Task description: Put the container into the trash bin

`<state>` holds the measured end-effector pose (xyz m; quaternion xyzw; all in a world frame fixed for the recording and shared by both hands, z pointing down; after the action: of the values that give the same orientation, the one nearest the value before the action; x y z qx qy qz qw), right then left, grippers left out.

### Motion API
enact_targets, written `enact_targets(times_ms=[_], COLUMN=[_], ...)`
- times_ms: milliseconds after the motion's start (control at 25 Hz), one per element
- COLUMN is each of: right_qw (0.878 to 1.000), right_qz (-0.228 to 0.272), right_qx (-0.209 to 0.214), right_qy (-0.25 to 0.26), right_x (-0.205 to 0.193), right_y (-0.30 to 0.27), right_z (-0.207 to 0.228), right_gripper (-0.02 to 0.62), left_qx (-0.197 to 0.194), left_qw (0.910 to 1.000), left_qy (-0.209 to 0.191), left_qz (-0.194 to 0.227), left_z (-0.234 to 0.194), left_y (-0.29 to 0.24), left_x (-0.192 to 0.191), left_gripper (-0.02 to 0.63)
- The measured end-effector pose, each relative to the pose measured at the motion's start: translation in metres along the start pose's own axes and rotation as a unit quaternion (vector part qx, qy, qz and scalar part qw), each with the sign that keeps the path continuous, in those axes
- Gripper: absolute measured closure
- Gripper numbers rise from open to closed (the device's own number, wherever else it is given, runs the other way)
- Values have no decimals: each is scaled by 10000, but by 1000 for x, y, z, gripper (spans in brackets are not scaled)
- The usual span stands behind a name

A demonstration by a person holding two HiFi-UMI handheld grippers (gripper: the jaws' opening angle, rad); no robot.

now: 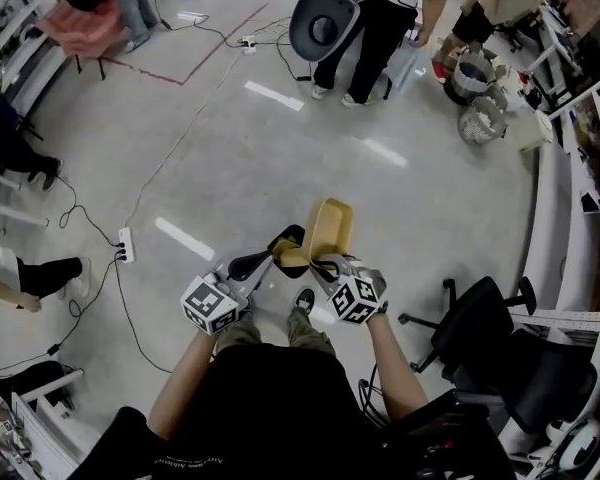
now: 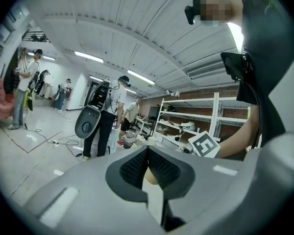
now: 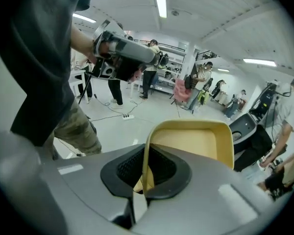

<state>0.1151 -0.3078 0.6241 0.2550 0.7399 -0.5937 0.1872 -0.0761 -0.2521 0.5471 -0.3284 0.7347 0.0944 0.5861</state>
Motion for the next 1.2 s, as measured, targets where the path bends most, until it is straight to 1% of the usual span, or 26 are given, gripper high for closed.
enact_targets(times_ms=[80,160,240,320,400,560,720,960,1120,1200], right_qw=[9992,9961,9906,9834,9775,9677,9600,9594,9561,9564], right_qz=[-269,-583,-890,-1148,-1312,-1537,-1755,-1728,-1774,-1761], right_qx=[252,542,874,1235,1542,1984,2163,2211,2312,2314], right_qy=[178,368,559,664,597,231,270,-293,-299,-278], right_x=[-8,-17,-26,-35,-44,-62,-73,-70,-77,-77], right_y=[-17,-39,-62,-84,-105,-140,-164,-186,-186,-187], right_z=[1,3,5,1,0,-3,-12,-25,-32,-35], right_gripper=[574,574,574,569,566,560,558,558,558,558], left_qx=[41,20,3,94,272,622,825,1006,1069,1073], left_qw=[10000,9995,9988,9987,9984,9973,9957,9940,9932,9931], left_qy=[8,-221,-373,-356,-323,-198,-170,-128,-56,-44], left_qz=[-61,-237,-318,-344,-367,-340,-378,-413,-457,-477], left_z=[-7,-15,-25,-32,-40,-43,-37,-29,-21,-19], left_y=[-6,-7,-1,11,22,34,43,61,60,60], left_x=[-2,-2,0,-3,-8,-9,-12,-16,-22,-23], left_gripper=[603,603,603,603,603,603,604,603,603,603])
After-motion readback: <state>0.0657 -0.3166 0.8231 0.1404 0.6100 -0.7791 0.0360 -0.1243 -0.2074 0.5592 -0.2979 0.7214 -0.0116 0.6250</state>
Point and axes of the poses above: the fingertips, and each gripper's own axes: y backward along the fingers, z to its right, x out of its top, the point moved 8 cm from there along y, backward along the fingers, and after that the axes turned 6 degrees about -z, right-handed, at the moved point
